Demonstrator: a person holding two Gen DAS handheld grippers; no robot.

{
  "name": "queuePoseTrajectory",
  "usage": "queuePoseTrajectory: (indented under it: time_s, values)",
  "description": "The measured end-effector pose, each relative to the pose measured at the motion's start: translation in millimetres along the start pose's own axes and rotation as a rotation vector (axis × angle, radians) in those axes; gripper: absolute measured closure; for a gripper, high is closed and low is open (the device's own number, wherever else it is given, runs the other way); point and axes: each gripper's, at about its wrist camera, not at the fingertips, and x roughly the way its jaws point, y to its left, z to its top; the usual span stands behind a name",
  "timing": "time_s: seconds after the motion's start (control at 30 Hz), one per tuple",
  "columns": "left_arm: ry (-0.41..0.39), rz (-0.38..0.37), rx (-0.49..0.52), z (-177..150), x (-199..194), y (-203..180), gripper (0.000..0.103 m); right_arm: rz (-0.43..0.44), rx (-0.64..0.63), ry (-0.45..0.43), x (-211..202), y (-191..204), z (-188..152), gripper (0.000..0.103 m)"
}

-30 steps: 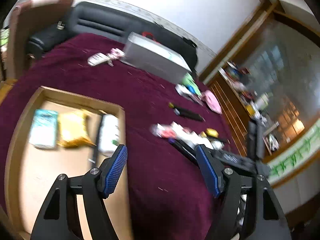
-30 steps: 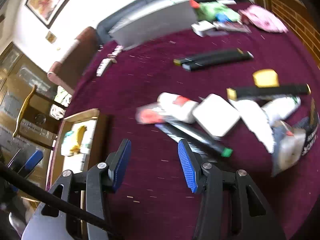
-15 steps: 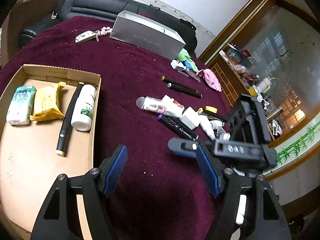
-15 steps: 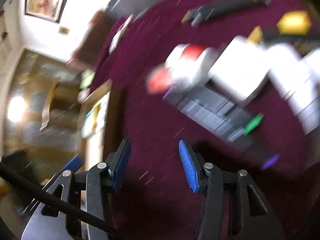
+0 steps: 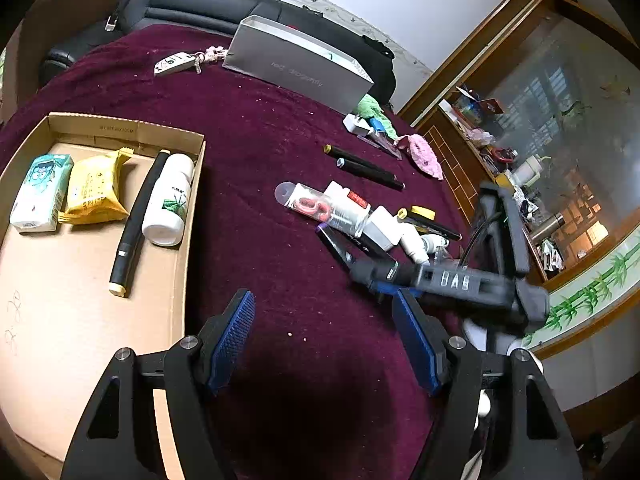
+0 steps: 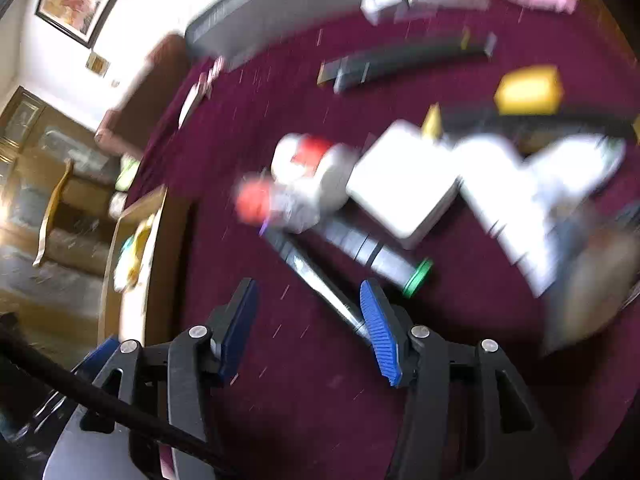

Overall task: Organize objects
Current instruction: 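Grasp a purple-capped marker with the left gripper while the right grasps a green-capped marker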

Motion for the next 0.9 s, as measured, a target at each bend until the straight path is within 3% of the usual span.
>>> queuePoseTrajectory:
  time_s: [0.07,0.17,0.2,0.33,0.43,0.57,0.63,0.77,0.83,0.87,0.9]
  values:
    - [0.000,0.000,-0.005,-0.4,1.0,1.8,0.038,0.023,-0.012,0.014,3.1,6.4,-6.5,0.042]
    - [0.007,0.003,-0.006,-1.8,1.7,2.6,0.038,0.195,-0.006,0.118,9.1,16.8,-13.2,0.043]
    - [0.008,0.004,-0.004,-2.6,1.4,2.4,0.038,0.189,-0.012,0.094,4.8,19.9,-12.2,0.043]
    - [0.013,0.009,0.028,-6.8,-0.5,-2.1,0.038,-0.090,-0.126,-0.092,-17.8,32.3,2.3,0.043]
    - [0.017,0.017,0.046,-10.2,1.0,-5.4,0.038,-0.201,-0.191,-0.125,-18.4,33.4,10.6,0.044]
    - [0.038,0.029,0.060,-14.9,9.2,-8.3,0.038,-0.323,-0.277,-0.105,-1.0,36.9,15.9,0.051]
    - [0.051,0.052,0.078,-17.2,14.0,-11.1,0.038,-0.341,-0.287,-0.087,5.7,34.2,19.8,0.061]
    - [0.073,0.104,0.118,-20.7,24.5,-16.2,0.038,-0.323,-0.296,-0.054,14.6,31.6,15.1,0.069]
    - [0.090,0.117,0.132,-23.6,31.5,-19.4,0.038,-0.369,-0.316,-0.044,14.4,35.9,8.5,0.078]
    - [0.098,0.118,0.136,-24.6,34.8,-20.2,0.038,-0.384,-0.318,-0.040,13.4,36.5,4.3,0.090]
    - [0.107,0.127,0.142,-26.1,39.4,-21.8,0.038,-0.384,-0.313,-0.031,10.5,34.1,0.0,0.090]
